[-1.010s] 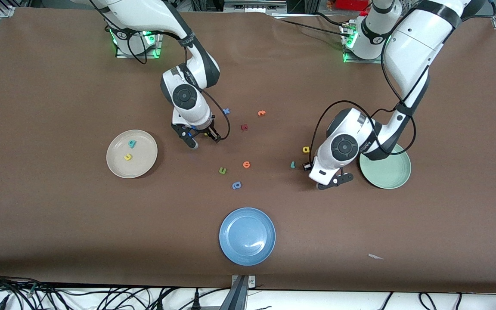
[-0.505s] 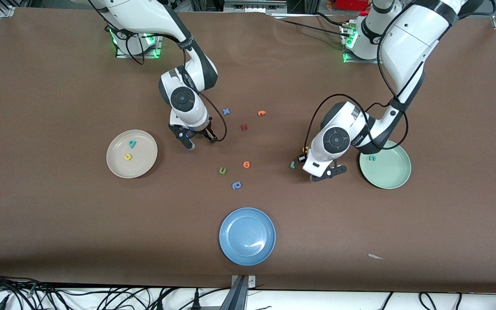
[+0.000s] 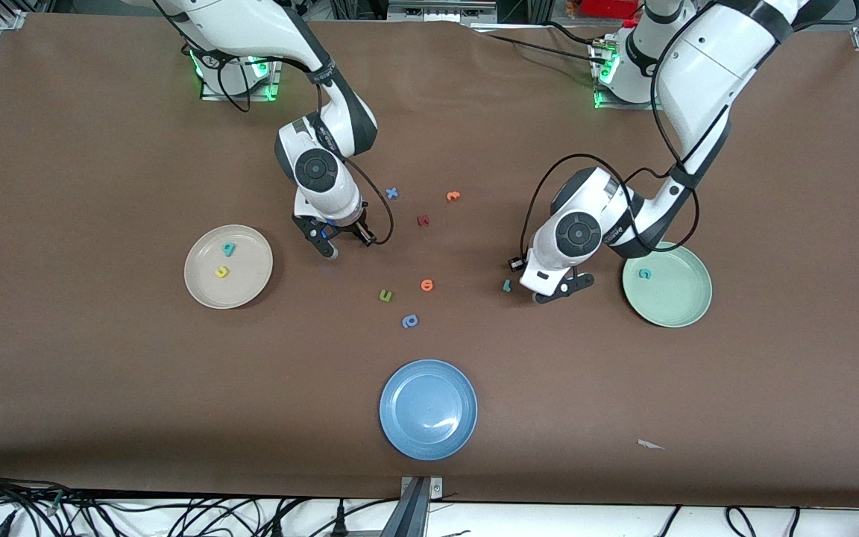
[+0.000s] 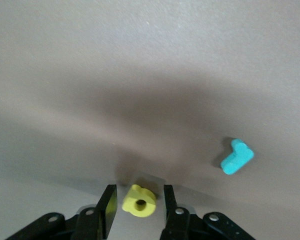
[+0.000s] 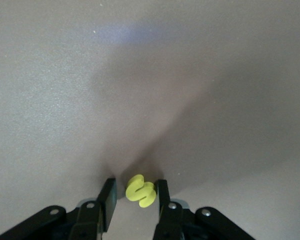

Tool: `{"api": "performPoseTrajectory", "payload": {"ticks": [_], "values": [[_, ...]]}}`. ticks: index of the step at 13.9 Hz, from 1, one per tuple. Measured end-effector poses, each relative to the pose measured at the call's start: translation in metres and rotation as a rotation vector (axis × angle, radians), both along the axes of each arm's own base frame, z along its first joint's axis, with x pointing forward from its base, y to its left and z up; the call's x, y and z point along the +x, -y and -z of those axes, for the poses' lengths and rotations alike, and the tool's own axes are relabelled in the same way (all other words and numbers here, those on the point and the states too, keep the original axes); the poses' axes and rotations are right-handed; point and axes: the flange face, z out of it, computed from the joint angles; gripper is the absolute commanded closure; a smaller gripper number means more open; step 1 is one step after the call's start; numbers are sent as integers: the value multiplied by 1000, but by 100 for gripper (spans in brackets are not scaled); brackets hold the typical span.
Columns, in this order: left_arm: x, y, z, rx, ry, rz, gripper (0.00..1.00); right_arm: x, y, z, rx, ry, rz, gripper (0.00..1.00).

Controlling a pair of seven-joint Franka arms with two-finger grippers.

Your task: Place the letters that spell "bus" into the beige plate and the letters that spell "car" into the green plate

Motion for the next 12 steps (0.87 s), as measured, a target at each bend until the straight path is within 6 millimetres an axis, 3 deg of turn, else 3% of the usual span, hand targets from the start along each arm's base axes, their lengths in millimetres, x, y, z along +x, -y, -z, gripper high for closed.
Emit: {"api": "performPoseTrajectory", "payload": {"ticks": [2,6,8,12], "values": [[-6,1,3,-13,16,-12,55,0,0,0,0,1,-1,86],[-14,-1,4,-11,18,-16,53,1,1,-3,-8,-2,-11,86],[-14,-2,4,-11,18,-16,56,13,11,-21,-49,2,-41,86],[-14,0,3,-13,19,-14,91,55,63,-75,-120,-25,-161,86]]}}
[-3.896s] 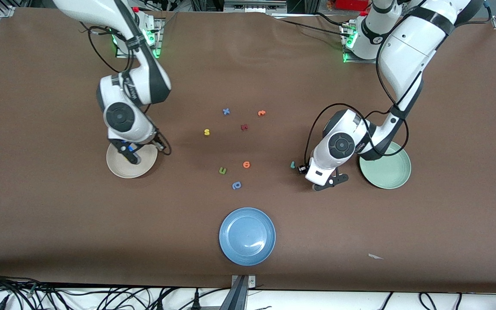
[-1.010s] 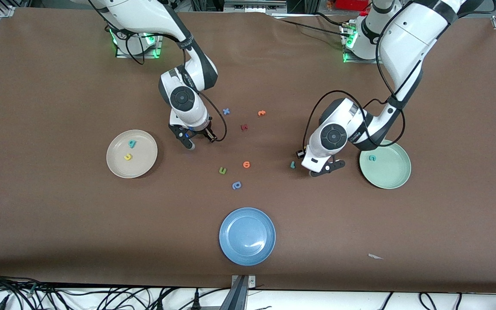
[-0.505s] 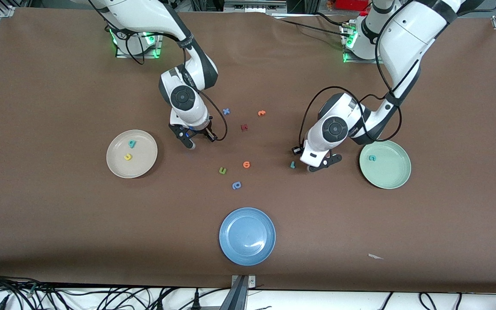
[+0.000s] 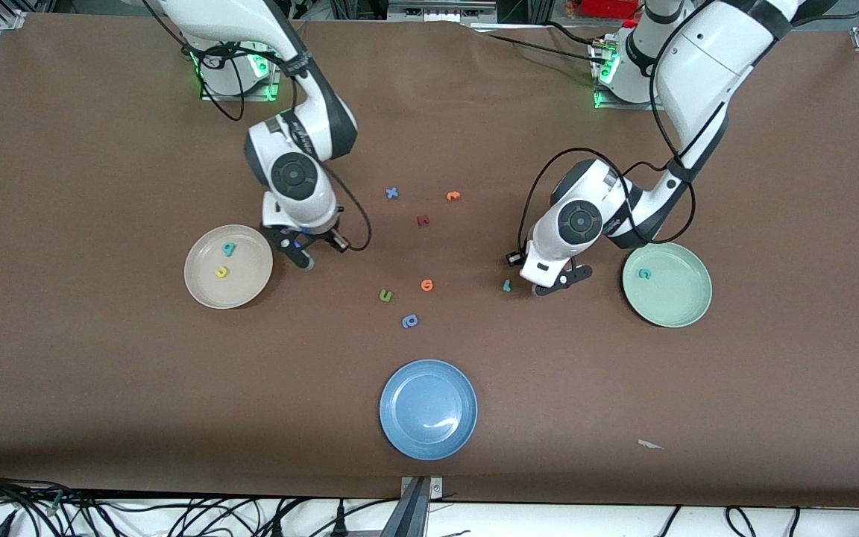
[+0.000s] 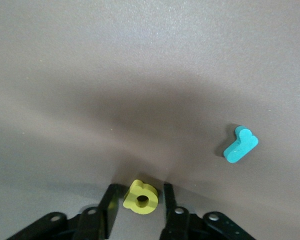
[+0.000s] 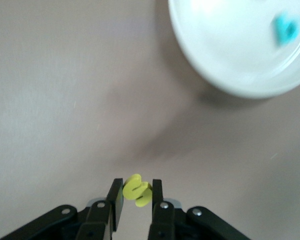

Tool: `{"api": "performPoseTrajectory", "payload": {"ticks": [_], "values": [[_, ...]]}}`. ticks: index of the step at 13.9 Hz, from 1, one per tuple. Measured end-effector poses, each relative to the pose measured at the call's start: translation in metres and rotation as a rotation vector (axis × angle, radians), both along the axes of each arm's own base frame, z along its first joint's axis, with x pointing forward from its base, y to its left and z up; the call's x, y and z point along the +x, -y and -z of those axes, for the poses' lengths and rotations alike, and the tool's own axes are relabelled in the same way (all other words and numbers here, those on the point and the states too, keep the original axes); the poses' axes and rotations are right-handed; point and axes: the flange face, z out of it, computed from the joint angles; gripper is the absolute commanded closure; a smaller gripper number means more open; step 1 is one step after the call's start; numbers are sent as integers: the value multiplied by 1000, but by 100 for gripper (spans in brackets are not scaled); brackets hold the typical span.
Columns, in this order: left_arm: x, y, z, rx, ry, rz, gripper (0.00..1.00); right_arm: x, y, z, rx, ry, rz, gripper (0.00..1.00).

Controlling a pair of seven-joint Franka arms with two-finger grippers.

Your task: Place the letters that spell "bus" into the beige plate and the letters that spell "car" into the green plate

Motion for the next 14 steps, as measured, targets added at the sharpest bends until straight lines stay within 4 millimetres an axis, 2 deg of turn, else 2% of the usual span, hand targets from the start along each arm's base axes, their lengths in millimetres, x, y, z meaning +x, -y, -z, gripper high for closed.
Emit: {"api": "performPoseTrajectory", "payload": {"ticks": [1,4,6,7,8,9,12,14], "values": [[0,1,-1,0,1,1,100,10,21,-7,-7,-6,-35,86],[-1,1,-1,0,0,2,100,34,86,-7,-27,-34,-136,85],[3,-1,-6,-2,12,0,100,44,123,4,-32,-61,-176,84],[8,-6,-16,-2,25,7,100,48,138,13,-33,-70,-195,67],[16,-17,-32,5,32,31,100,50,149,21,-34,-78,-214,21],[26,-34,-52,14,24,63,100,52,158,28,-34,-86,-229,0],[57,-102,-107,28,-18,152,100,53,160,31,-32,-92,-247,0],[73,-146,-124,18,-54,217,100,58,155,18,-23,-76,-257,0]]}}
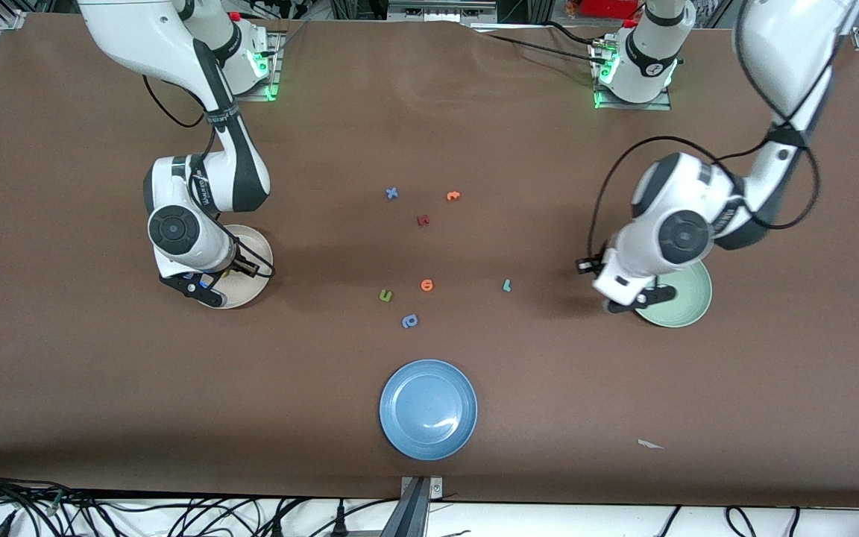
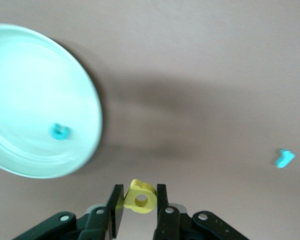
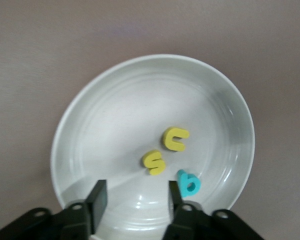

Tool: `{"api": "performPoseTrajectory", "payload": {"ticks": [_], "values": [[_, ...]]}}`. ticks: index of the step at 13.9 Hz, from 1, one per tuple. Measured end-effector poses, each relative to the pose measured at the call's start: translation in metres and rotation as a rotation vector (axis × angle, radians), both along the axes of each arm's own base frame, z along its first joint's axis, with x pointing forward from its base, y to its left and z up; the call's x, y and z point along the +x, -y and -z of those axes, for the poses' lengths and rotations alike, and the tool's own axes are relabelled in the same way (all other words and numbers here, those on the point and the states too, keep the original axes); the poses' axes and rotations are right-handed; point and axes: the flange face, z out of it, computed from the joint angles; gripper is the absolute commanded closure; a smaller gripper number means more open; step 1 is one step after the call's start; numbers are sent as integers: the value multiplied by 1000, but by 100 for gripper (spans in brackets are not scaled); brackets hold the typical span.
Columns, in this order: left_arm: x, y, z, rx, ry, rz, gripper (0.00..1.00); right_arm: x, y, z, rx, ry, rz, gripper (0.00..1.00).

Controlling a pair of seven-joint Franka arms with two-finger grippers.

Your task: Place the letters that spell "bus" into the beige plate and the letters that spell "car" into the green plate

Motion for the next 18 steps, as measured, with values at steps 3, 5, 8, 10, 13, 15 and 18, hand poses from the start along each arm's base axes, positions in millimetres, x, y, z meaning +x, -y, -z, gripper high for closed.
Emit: {"api": "performPoseTrajectory", "payload": {"ticks": [3,5,8,10,13,15,18], "values": [[11,-69,0,-34,-27,100,100,13,-9,-54,32,-28,-69,0],[14,-115,19,15,-45,179,100,24,-10,-114,56,-90,-151,0],[17,-148,62,70,-63,230,93,34,1,-209,94,-147,-246,0],[19,-154,81,46,-45,225,42,35,13,-250,112,-161,-307,0],[21,-153,86,11,-43,199,0,37,46,-314,109,-109,-303,0],[30,-146,73,-48,-19,147,0,43,62,-337,131,-50,-314,0],[44,-101,34,-116,37,61,0,62,87,-334,247,37,-374,0]]}}
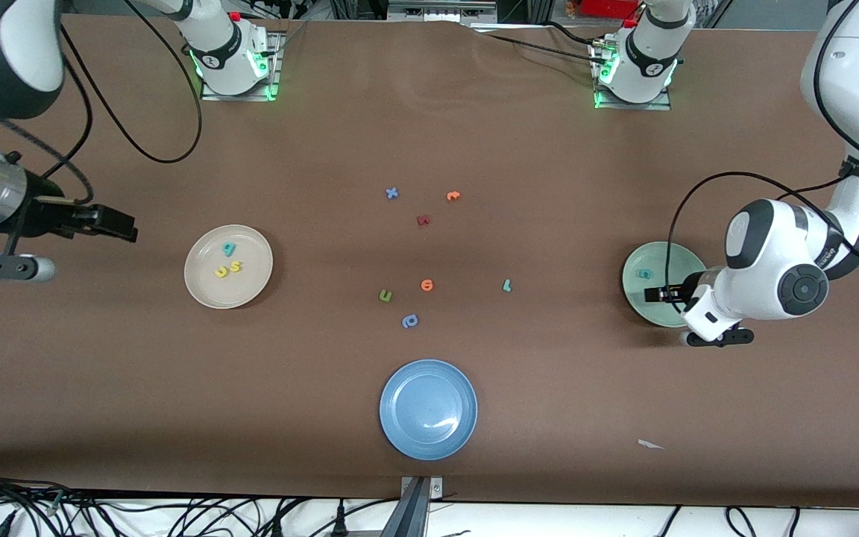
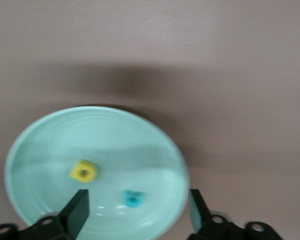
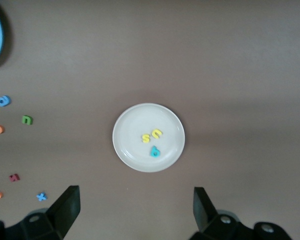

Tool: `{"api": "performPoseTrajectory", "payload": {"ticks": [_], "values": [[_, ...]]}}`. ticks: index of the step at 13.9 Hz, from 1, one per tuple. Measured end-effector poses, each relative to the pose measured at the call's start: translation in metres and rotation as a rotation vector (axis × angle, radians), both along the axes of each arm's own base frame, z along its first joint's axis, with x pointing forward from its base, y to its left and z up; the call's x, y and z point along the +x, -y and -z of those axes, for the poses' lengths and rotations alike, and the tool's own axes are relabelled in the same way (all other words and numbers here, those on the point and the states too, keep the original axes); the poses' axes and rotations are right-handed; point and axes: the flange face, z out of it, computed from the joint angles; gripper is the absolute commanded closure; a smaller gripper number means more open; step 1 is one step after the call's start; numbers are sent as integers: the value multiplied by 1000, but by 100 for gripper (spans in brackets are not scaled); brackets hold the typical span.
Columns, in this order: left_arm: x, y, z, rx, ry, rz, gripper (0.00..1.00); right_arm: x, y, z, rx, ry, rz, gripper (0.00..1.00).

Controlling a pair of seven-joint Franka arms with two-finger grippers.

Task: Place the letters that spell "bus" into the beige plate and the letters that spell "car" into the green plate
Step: 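Reach and grasp a teal letter with the left gripper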

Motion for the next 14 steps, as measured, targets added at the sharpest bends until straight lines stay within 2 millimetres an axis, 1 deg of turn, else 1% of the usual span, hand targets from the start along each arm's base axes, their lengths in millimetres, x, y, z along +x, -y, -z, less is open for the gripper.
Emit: {"api": "performPoseTrajectory", "payload": {"ticks": [1,2,3,4,6,7,8,9,11,13,14], "values": [[0,26,-13,-5,10,-36,0,2,6,4,8,-3,-5,0],[-3,54,-23,-7,14,-72,0,4,8,6,9,-6,-9,0],[-8,83,-30,-4,13,-105,0,4,7,7,9,-5,-12,0],[-14,111,-33,6,8,-137,0,5,5,6,8,0,-15,0],[-26,173,-30,15,31,-230,0,6,4,3,7,7,-16,0],[-32,200,-25,5,47,-278,0,6,4,3,7,8,-16,0],[-39,222,-16,6,53,-310,0,6,4,3,6,8,-17,0],[-46,239,-4,25,60,-330,1,6,4,2,4,8,-18,0],[-57,264,24,72,89,-357,3,6,4,2,2,9,-18,0],[-65,278,51,100,116,-370,6,6,4,2,2,9,-18,0],[-67,281,60,107,128,-374,6,6,3,2,2,9,-19,0]]}}
